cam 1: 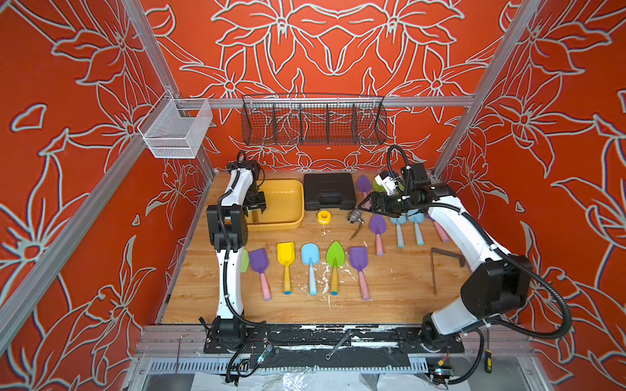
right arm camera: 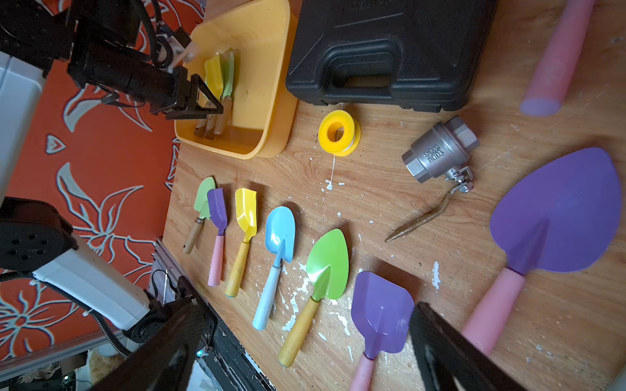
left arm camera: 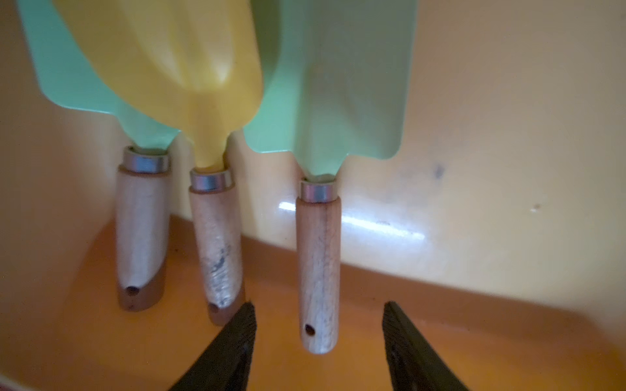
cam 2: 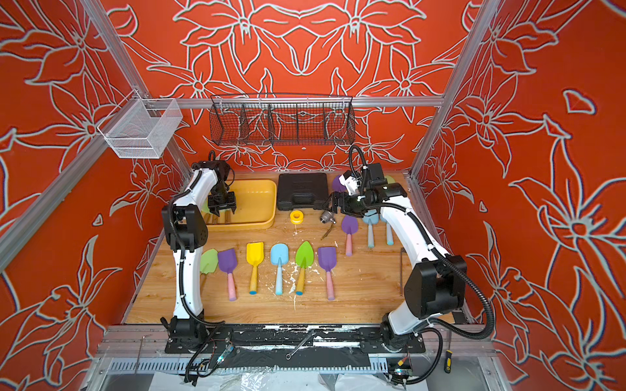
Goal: Take the shovel out of the storage box
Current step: Pick up the shovel from the storage box.
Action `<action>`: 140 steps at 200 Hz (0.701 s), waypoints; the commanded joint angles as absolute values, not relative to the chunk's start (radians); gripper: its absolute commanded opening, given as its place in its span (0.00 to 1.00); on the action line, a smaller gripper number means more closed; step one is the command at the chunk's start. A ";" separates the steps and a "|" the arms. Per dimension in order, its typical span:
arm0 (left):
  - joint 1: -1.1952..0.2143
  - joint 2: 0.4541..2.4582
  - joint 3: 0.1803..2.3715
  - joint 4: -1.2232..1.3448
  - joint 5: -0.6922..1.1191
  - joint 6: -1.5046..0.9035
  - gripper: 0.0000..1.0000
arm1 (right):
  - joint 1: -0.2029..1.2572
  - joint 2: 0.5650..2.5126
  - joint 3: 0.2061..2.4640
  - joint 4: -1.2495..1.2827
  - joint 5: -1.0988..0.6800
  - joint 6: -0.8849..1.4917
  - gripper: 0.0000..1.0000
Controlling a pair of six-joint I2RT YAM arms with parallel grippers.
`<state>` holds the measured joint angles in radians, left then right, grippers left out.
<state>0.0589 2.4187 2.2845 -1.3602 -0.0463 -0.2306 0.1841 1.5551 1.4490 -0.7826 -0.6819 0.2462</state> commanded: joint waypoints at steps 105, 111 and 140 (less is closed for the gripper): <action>0.063 2.473 2.208 -1.292 -0.021 -0.272 0.31 | 0.179 1.516 1.442 -0.810 -0.690 0.265 0.97; 0.064 2.466 2.196 -1.285 -0.023 -0.270 0.28 | 0.178 1.516 1.445 -0.809 -0.690 0.265 0.97; 0.063 2.420 2.169 -1.269 -0.040 -0.258 0.17 | 0.178 1.517 1.447 -0.804 -0.687 0.270 0.97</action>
